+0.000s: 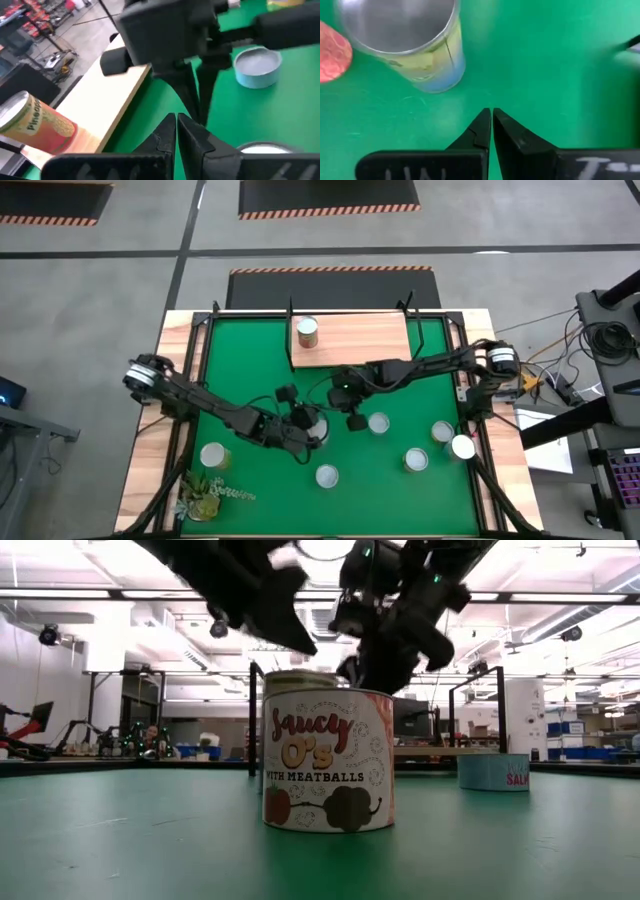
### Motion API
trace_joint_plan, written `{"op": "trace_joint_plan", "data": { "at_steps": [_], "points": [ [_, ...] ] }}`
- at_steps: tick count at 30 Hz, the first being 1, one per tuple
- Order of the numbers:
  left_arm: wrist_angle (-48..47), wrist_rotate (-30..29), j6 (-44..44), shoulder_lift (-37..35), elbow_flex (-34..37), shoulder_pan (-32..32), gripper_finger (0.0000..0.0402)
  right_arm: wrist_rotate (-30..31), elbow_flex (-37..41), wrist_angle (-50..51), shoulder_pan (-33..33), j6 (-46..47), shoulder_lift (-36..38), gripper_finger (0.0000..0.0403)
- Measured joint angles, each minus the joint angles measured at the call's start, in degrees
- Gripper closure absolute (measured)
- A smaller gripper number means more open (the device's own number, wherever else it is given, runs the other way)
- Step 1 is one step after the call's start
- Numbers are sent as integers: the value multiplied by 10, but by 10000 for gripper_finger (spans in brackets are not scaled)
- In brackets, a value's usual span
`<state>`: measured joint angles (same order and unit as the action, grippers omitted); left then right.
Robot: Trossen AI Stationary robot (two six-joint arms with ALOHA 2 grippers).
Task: Pick and place cans onto a shelf
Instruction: Put the canned peas on the shelf
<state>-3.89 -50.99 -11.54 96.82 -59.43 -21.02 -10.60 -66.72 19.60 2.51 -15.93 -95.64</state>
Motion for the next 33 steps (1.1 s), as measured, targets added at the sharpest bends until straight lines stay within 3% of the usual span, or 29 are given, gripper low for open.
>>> {"op": "trace_joint_plan", "data": {
  "at_steps": [5, 8, 13, 19, 23, 33],
  "points": [
    [-111, 79, -7, -46, -7, -43, 401, 17, 16, 8, -24, 46, 51, 394],
    [-137, 89, -44, -59, 10, -77, 401, 21, 54, -25, -48, 79, 83, 394],
    [-134, 92, -114, -57, 44, -118, 402, 78, 150, -171, -93, 145, 115, 394],
    [-34, 98, -137, -22, 85, -115, 402, 81, 225, -314, -101, 192, 112, 382],
    [-14, 97, -132, 5, 92, -93, 402, 77, 228, -324, -101, 221, 94, 330],
    [25, 143, -129, 43, 88, -67, 402, 93, 227, -425, -121, 260, 17, 139]
  ]
}}
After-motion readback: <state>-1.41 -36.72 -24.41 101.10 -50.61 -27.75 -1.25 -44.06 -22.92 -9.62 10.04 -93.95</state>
